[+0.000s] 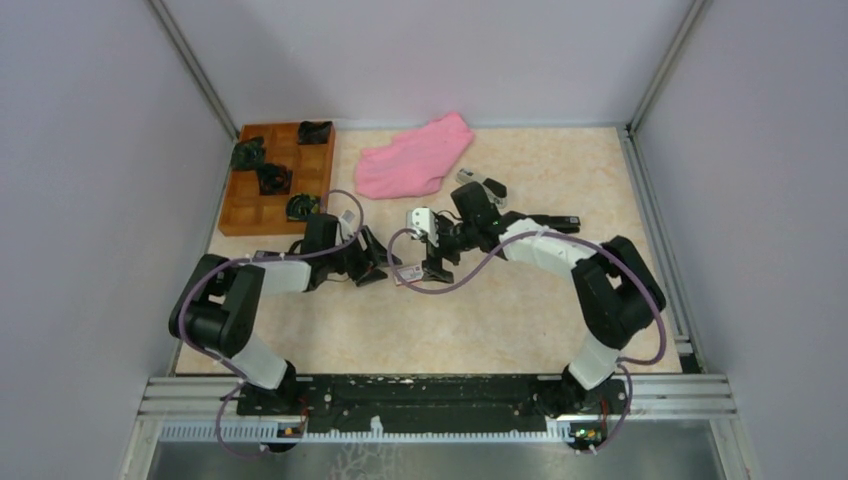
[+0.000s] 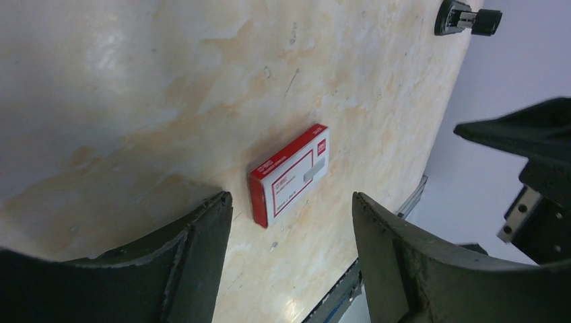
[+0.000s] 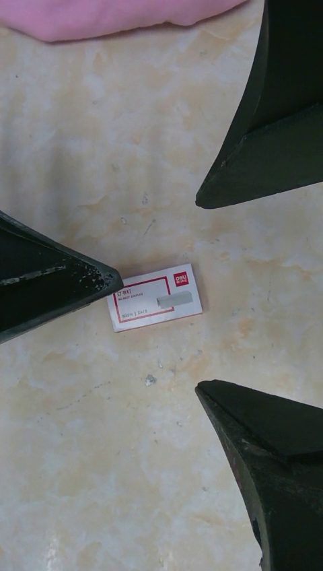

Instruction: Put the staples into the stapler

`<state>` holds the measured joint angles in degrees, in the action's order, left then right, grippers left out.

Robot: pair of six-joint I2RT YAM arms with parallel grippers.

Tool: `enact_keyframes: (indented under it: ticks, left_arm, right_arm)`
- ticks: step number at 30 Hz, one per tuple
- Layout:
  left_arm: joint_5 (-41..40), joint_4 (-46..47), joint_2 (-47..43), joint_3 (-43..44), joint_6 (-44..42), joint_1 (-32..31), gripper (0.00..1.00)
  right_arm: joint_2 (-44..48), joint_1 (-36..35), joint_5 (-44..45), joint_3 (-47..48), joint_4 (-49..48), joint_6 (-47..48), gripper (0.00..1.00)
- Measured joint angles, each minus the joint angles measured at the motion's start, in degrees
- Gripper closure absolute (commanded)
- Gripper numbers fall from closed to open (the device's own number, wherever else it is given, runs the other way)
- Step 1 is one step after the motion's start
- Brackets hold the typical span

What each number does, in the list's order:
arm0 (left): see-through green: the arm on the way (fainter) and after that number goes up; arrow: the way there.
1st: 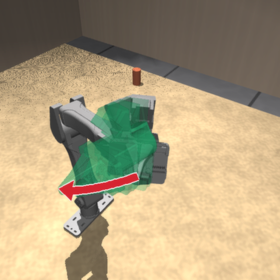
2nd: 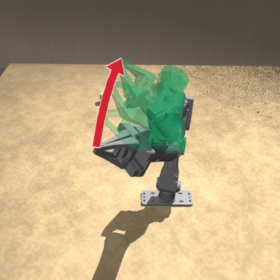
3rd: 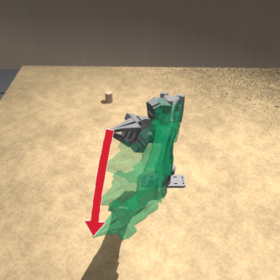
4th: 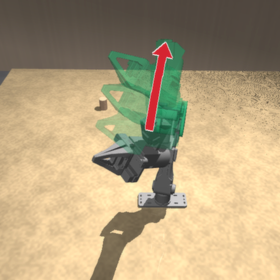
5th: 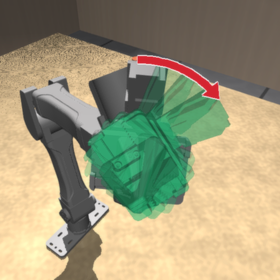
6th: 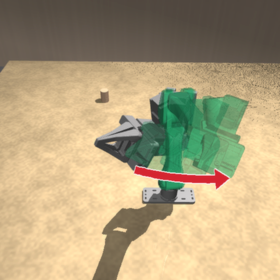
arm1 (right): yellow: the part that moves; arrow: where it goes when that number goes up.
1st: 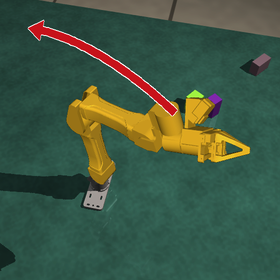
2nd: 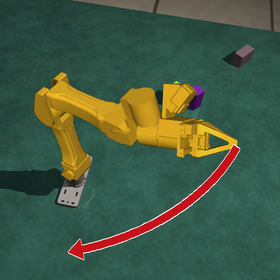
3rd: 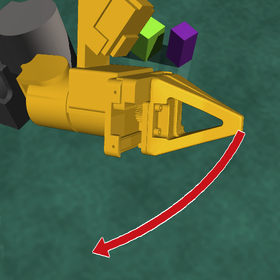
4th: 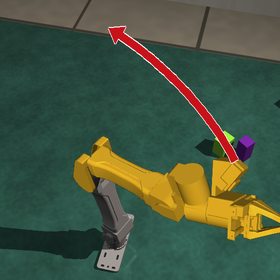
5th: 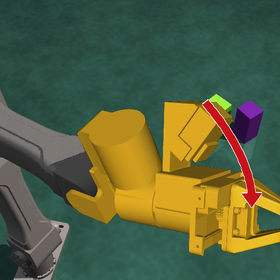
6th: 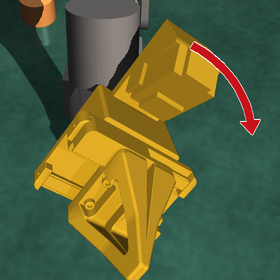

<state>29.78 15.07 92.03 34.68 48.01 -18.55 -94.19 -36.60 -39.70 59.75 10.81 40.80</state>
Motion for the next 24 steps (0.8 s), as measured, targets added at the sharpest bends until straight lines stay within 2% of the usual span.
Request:
enact_keyframes:
  ticks: [7, 14, 19, 24]
  left_arm:
    - [5.62, 5.35, -0.22, -4.59, 2.45, 4.22, 0.32]
    - [7.41, 8.22, 0.2, -6.34, 3.45, 4.35, 0.38]
    - [8.41, 10.03, 1.88, -6.34, 3.85, 4.44, 0.45]
    - [9.09, 11.39, 3.17, -6.34, 4.13, 4.44, 0.48]
  right_arm:
    - [-7.93, -0.04, -0.2, 4.85, 4.33, 6.69, 0.1]
    - [-14.93, -0.33, 0.81, 9.4, 7.19, 10.4, 0.18]
    - [-17.4, -0.87, 1.01, 11.32, 8.74, 11.74, 0.23]
    - [-18.99, -1.31, 0.85, 12.04, 9.35, 12.31, 0.29]
